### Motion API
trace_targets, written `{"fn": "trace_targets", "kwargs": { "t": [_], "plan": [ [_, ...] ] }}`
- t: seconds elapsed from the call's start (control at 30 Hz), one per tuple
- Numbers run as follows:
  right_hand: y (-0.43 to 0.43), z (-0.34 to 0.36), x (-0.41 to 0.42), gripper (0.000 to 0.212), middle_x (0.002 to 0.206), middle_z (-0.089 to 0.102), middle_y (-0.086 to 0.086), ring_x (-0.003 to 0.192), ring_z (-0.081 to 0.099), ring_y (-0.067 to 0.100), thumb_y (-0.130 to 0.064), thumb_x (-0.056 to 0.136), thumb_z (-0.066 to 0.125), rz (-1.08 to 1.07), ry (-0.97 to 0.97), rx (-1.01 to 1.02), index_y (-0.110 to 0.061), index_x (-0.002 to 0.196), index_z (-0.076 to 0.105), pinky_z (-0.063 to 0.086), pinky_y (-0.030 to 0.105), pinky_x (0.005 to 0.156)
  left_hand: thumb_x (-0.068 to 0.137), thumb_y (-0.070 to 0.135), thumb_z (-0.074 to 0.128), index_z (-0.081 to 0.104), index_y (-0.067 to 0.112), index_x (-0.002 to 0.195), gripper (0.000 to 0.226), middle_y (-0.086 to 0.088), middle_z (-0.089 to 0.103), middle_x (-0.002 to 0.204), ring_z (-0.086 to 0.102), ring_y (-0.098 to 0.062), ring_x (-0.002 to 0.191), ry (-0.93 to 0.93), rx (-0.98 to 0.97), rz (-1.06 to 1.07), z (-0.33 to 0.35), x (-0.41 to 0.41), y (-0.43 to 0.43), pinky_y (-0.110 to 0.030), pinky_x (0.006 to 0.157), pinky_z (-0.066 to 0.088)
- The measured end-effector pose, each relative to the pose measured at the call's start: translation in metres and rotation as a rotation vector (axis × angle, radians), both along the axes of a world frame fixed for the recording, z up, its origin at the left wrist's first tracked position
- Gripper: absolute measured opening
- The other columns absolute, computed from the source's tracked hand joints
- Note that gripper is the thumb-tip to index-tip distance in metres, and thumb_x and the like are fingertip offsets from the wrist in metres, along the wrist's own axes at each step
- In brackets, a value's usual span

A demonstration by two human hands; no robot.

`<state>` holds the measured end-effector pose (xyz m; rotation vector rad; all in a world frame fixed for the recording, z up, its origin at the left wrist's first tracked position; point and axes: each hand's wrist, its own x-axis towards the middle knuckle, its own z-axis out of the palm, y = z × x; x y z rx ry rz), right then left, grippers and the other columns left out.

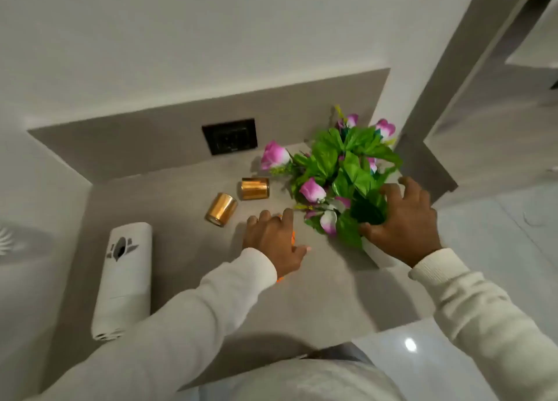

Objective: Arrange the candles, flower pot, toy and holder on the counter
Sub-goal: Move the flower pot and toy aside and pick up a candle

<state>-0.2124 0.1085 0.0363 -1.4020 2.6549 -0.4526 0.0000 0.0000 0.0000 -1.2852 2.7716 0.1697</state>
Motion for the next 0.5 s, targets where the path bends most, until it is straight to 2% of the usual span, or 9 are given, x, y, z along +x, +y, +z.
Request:
{"fn": "trace_targets", "kwargs": {
  "t": [0.1,0.17,0.2,0.27,0.33,0.37,0.43,0.47,0.5],
  "plan": [
    [0.006,-0.007,-0.018,0.095,0.134,0.053,0.018,0.121,0.051,0.040,-0.069,0.063,0.075,-0.039,-0.038,0.341,-0.018,0.138,0.046,0.049,0.049,0.094,0.072,0.052,0.056,0.029,0.012,0.134,0.078,-0.012,0.062,0.120,0.047,-0.036,0.113,-0.107,0.003,0.004,-0.010,-0.006,0.003,-0.047,0.092,0.035],
    [0.009,-0.010,-0.026,0.090,0.116,0.066,0.013,0.102,0.062,0.035,-0.074,0.061,0.072,-0.042,-0.102,0.421,-0.020,0.130,0.051,0.054,0.040,0.081,0.073,0.043,0.057,0.030,0.013,0.137,0.075,-0.012,0.062,0.119,0.046,-0.035,0.116,-0.095,0.071,0.065,-0.012,-0.009,0.001,-0.046,0.094,0.034],
    [0.009,-0.012,-0.027,0.082,0.107,0.069,0.011,0.093,0.063,0.034,-0.073,0.060,0.073,-0.042,-0.110,0.363,-0.020,0.120,0.057,0.054,0.038,0.074,0.074,0.040,0.058,0.033,0.015,0.137,0.073,-0.013,0.062,0.118,0.047,-0.035,0.116,-0.029,0.131,0.113,-0.014,-0.010,0.000,-0.044,0.096,0.034],
    [0.011,-0.020,-0.027,0.069,0.088,0.068,0.007,0.076,0.060,0.031,-0.071,0.057,0.074,-0.043,-0.126,0.130,-0.019,0.101,0.061,0.052,0.037,0.064,0.073,0.034,0.063,0.046,0.023,0.129,0.060,-0.012,0.062,0.109,0.052,-0.035,0.108,0.258,0.317,0.278,-0.012,-0.015,-0.003,-0.038,0.095,0.041],
    [0.015,-0.033,-0.026,0.064,0.076,0.063,0.003,0.066,0.055,0.028,-0.069,0.054,0.071,-0.077,-0.129,-0.078,-0.018,0.091,0.060,0.048,0.036,0.058,0.073,0.023,0.066,0.059,0.032,0.102,0.031,-0.003,0.065,0.088,0.062,-0.026,0.090,0.593,0.573,0.467,-0.005,-0.023,-0.006,-0.025,0.078,0.047],
    [0.016,-0.041,-0.024,0.063,0.075,0.062,0.002,0.065,0.055,0.028,-0.068,0.054,0.072,-0.102,-0.134,-0.165,-0.017,0.089,0.059,0.047,0.035,0.057,0.073,0.016,0.067,0.059,0.034,0.087,0.023,0.001,0.066,0.078,0.066,-0.021,0.079,0.706,0.672,0.529,-0.004,-0.029,-0.009,-0.021,0.069,0.047],
    [0.015,-0.054,-0.021,0.065,0.078,0.063,0.003,0.067,0.056,0.027,-0.067,0.054,0.074,-0.165,-0.198,-0.304,-0.014,0.088,0.059,0.043,0.034,0.059,0.074,0.006,0.066,0.057,0.033,0.073,0.028,0.004,0.068,0.066,0.068,-0.013,0.060,0.840,0.813,0.609,-0.004,-0.040,-0.016,-0.020,0.060,0.048],
    [0.014,-0.061,-0.018,0.067,0.081,0.062,0.003,0.070,0.056,0.025,-0.067,0.053,0.073,-0.196,-0.260,-0.367,-0.012,0.090,0.059,0.041,0.032,0.061,0.076,0.003,0.066,0.058,0.032,0.073,0.030,0.003,0.068,0.065,0.067,-0.010,0.055,0.862,0.861,0.635,-0.003,-0.044,-0.019,-0.021,0.058,0.050],
    [0.013,-0.067,-0.016,0.068,0.082,0.062,0.002,0.072,0.056,0.023,-0.066,0.053,0.073,-0.224,-0.322,-0.427,-0.012,0.092,0.058,0.040,0.030,0.064,0.077,0.002,0.066,0.059,0.030,0.076,0.029,-0.001,0.069,0.070,0.069,-0.011,0.060,0.867,0.894,0.641,-0.005,-0.048,-0.022,-0.023,0.060,0.052]
  ]
}}
